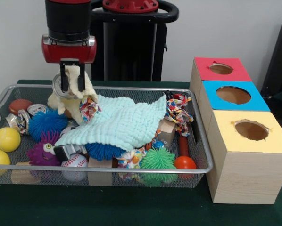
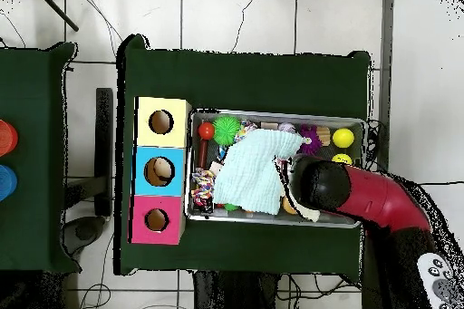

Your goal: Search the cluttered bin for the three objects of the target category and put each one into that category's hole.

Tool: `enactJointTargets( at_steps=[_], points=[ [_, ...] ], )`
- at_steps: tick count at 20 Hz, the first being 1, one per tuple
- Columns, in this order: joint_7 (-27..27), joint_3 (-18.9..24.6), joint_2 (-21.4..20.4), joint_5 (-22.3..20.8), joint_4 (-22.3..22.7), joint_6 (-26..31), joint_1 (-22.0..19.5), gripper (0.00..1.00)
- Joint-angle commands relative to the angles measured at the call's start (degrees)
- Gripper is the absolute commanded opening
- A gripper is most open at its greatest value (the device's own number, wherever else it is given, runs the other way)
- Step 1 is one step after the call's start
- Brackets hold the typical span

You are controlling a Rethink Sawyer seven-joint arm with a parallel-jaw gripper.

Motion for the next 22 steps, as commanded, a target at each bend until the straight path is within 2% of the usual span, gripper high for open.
enactJointTargets(
  at_steps=[1,12,22],
  points=[
    [14.4,-1.0,-1.7,3.4,4.8,-2.8,1.4,0.00],
    [13.9,-2.2,-1.8,5.3,4.6,-3.4,1.9,0.00],
    [16.3,-5.7,-0.7,6.9,2.6,-3.6,5.6,0.00]
  ],
)
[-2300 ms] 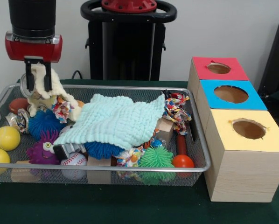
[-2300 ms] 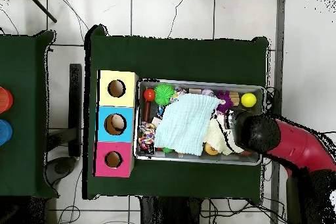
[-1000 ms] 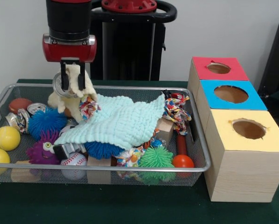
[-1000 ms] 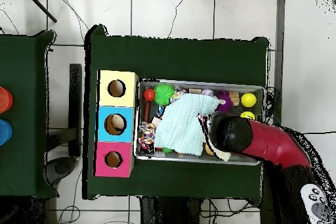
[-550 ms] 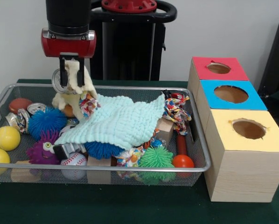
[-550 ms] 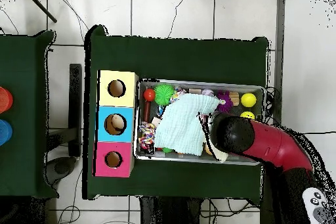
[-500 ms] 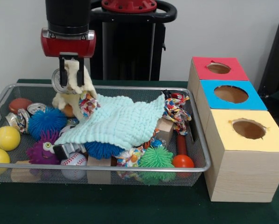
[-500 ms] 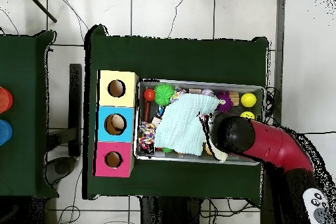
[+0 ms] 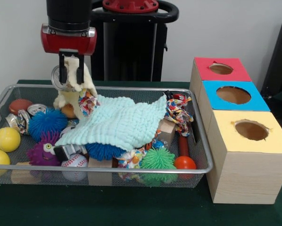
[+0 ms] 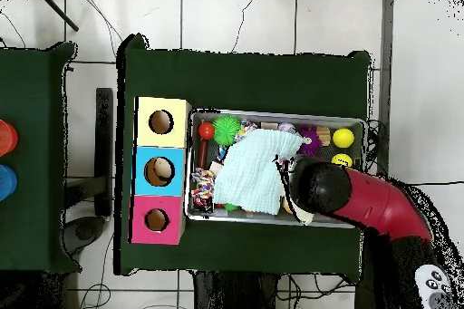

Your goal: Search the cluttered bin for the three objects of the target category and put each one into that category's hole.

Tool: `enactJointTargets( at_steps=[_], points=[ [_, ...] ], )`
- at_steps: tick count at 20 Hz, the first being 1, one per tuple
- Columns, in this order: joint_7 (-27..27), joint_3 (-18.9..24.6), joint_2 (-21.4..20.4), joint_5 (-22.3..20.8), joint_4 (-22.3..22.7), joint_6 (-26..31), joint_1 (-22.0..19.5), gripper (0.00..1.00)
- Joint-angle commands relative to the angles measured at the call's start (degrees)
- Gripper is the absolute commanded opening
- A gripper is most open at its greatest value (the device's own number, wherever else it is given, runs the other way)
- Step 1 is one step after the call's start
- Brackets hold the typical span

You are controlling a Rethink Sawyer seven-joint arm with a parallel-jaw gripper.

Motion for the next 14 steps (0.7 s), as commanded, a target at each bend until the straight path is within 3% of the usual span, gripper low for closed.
enactJointTargets(
  at_steps=[1,14],
  points=[
    [16.5,-1.3,1.2,3.3,2.1,-3.5,2.5,0.00],
    [17.1,-3.9,2.4,5.5,0.0,-3.0,5.7,0.00]
  ],
)
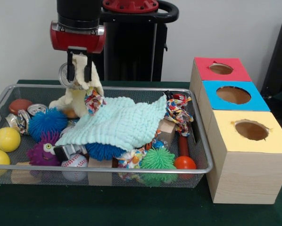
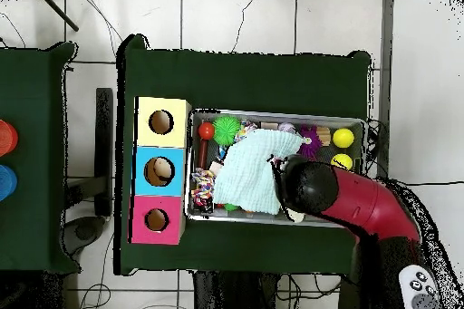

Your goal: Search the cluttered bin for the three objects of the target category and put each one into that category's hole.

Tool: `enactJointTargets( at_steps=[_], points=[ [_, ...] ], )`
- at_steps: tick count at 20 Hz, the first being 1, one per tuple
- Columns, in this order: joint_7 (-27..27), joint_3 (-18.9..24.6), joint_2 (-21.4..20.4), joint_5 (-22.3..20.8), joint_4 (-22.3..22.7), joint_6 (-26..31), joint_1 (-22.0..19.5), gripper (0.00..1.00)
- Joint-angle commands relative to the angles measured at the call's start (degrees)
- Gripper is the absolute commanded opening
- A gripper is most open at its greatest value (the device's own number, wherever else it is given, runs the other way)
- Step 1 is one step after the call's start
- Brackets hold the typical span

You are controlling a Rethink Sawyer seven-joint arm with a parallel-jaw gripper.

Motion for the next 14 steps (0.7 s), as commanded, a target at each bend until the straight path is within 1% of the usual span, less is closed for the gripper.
enactJointTargets(
  at_steps=[1,4,14],
  points=[
    [16.4,-0.7,2.5,3.2,0.3,-3.3,2.0,0.00],
    [17.0,-1.4,2.5,3.6,0.5,-3.9,2.9,0.00],
    [18.1,-4.0,3.6,6.2,-1.0,-3.6,5.9,0.00]
  ],
)
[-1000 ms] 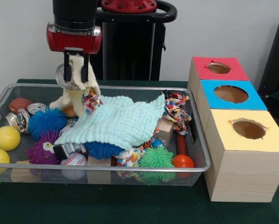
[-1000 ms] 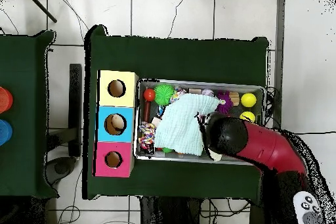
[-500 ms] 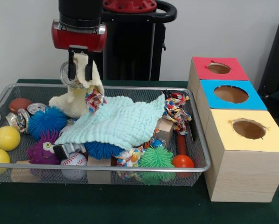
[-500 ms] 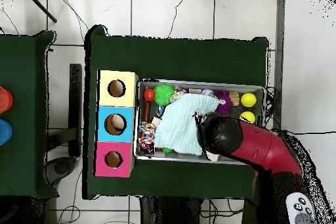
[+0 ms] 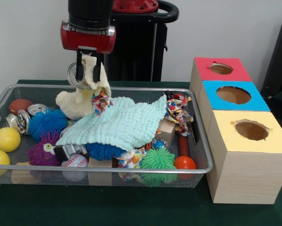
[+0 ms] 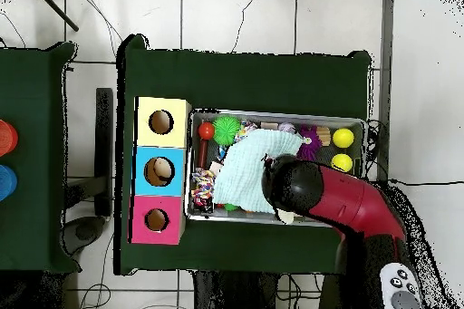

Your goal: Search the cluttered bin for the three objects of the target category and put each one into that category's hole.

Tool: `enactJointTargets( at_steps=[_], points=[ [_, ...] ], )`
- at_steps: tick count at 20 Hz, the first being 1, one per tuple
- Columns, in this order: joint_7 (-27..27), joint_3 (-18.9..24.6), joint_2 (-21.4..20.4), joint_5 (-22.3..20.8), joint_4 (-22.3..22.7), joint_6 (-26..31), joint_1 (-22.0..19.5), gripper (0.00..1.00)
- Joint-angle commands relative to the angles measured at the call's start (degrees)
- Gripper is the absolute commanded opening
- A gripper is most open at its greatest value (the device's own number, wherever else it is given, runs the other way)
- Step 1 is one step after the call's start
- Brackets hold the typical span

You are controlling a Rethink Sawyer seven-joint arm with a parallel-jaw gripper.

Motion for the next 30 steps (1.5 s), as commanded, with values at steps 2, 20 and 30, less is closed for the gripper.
enactJointTargets(
  at_steps=[2,20,30],
  points=[
    [17.6,-0.7,2.5,4.2,-0.6,-3.3,1.9,0.00],
    [23.8,-6.2,3.3,8.7,-5.7,-0.4,9.4,0.00],
    [24.7,-7.1,3.8,9.3,-6.4,-0.4,10.2,0.00]
  ],
)
